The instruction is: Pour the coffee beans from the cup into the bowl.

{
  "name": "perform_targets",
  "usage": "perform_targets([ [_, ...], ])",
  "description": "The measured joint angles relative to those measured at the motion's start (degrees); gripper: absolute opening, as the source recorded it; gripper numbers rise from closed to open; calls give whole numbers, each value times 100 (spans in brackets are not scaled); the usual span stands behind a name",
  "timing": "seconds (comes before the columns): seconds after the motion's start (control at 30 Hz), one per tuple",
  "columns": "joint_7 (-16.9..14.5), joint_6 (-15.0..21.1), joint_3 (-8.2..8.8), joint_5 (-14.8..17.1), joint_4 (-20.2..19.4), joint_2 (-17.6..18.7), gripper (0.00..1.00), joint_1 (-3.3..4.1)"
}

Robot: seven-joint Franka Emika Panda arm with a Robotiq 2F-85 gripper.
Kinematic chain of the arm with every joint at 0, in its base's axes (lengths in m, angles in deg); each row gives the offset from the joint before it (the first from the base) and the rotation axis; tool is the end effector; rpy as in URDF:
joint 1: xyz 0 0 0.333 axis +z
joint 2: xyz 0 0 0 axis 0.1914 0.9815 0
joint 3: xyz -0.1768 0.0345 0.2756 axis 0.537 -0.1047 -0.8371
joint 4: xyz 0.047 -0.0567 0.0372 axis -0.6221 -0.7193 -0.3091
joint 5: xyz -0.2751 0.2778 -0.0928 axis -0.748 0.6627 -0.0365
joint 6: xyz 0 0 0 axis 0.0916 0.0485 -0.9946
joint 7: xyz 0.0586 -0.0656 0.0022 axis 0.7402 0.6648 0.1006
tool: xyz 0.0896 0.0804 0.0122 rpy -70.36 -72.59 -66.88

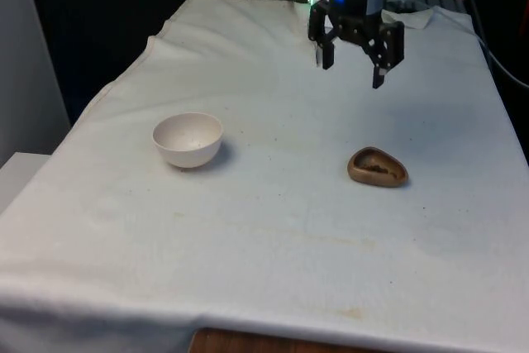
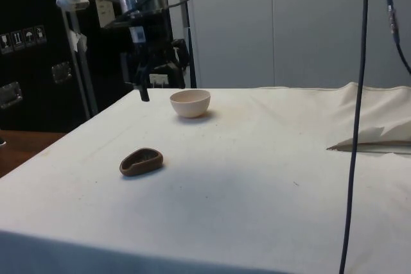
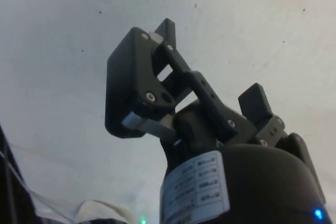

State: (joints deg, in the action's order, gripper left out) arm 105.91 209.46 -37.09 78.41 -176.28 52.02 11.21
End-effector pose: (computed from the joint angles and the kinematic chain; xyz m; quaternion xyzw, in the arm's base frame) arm 0.6106 0.0302 0.2924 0.9612 -0.2718 -0.0464 0.0012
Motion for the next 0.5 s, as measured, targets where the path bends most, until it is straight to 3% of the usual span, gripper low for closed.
perform_targets([
  [0.33, 573, 166, -143, -607, -6, 166, 100, 103],
  [0.5, 682, 281, -149, -785, -23, 223, 100, 132],
])
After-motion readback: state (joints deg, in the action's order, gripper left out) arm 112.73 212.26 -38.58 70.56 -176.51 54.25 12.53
